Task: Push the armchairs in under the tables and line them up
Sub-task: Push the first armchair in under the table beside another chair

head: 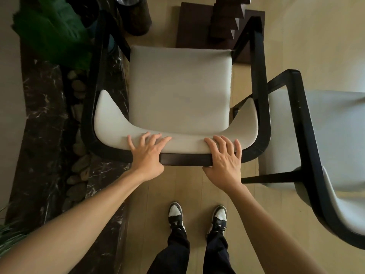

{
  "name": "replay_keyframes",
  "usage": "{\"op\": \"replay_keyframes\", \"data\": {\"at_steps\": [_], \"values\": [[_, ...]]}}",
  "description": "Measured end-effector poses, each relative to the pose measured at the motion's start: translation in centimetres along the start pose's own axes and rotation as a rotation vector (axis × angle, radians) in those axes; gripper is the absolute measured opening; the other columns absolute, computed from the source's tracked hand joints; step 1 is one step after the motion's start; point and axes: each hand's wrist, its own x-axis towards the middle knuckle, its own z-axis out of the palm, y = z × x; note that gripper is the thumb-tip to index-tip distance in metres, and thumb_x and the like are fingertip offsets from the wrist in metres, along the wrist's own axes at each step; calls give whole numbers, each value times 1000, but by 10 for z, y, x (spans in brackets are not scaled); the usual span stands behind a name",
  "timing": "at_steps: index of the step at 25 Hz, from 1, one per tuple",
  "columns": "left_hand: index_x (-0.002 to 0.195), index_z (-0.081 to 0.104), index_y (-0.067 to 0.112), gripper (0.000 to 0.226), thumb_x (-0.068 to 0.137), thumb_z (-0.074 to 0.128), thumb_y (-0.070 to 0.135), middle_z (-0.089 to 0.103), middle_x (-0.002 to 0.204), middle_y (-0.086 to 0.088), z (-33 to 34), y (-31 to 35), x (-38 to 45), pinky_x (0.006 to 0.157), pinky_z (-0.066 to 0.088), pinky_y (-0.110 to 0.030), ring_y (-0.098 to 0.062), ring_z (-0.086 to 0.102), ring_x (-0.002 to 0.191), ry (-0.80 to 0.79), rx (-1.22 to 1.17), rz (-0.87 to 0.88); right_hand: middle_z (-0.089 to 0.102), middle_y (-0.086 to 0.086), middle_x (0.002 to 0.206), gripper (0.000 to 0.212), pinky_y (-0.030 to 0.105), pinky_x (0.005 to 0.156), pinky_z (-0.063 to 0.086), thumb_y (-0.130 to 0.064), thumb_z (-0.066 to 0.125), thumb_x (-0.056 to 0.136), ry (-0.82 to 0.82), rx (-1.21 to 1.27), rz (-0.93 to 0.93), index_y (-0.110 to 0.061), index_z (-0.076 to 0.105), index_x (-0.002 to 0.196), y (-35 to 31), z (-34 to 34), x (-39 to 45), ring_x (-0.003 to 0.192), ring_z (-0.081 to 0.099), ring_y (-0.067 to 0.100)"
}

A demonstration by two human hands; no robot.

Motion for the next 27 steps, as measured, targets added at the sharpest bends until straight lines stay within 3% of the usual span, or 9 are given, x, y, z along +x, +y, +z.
{"op": "replay_keyframes", "data": {"at_steps": [20, 27], "values": [[143, 38, 45, 90, 64, 69, 13, 40, 146, 9, -70, -25, 144, 111, -1, -71, -23, 24, 141, 46, -25, 31, 50, 0, 141, 77, 52, 124, 2, -42, 74, 72, 80, 27, -14, -29, 42, 141, 11, -38, 156, 137, 37, 27], [141, 39, 45, 91, 62, 67, 11, 42, 144, 8, -74, -40, 151, 111, 1, -70, -22, 26, 139, 36, -9, 63, 47, 1, 142, 80, 53, 124, 3, -42, 75, 72, 40, 15, 1, -29, 40, 143, -1, -39, 163, 139, 34, 28]]}}
